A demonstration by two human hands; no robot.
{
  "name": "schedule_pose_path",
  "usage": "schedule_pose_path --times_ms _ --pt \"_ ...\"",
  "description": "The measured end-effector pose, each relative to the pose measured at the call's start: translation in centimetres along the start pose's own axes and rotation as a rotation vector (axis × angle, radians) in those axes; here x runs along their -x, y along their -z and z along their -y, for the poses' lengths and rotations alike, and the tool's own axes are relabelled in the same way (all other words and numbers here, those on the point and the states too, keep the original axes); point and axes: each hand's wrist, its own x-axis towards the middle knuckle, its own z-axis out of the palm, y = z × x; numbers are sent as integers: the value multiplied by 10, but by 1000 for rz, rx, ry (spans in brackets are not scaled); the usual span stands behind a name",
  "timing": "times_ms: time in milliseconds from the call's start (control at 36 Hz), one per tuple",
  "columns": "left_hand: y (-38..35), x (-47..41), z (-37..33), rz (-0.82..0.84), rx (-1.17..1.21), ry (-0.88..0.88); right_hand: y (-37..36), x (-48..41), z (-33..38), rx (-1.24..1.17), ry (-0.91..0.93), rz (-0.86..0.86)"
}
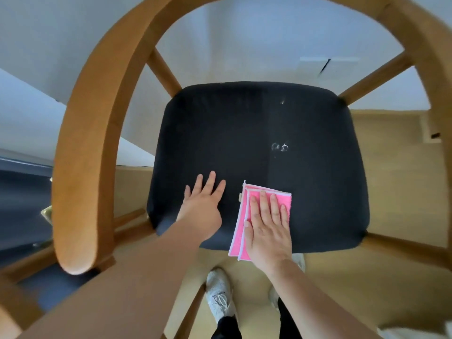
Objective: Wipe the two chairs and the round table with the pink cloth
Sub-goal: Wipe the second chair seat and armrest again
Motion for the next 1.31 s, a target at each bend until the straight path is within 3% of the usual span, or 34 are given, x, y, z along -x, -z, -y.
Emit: schedule_pose_path --times_ms 333,583,944,1139,1306 --pt "4 -9 4 125 16 -10 44 -98 -32 52 -151 94" --pt "6 -10 2 154 -40 -23 76 -212 -53 100 -60 29" --pt "5 -13 -3 200 -117 -2 103 -306 -54 97 -30 26" --pt "2 -13 -1 196 -119 13 98 -296 -56 79 -2 7" --pt "6 -13 -2 198 -76 19 80 -221 -58 104 61 6"
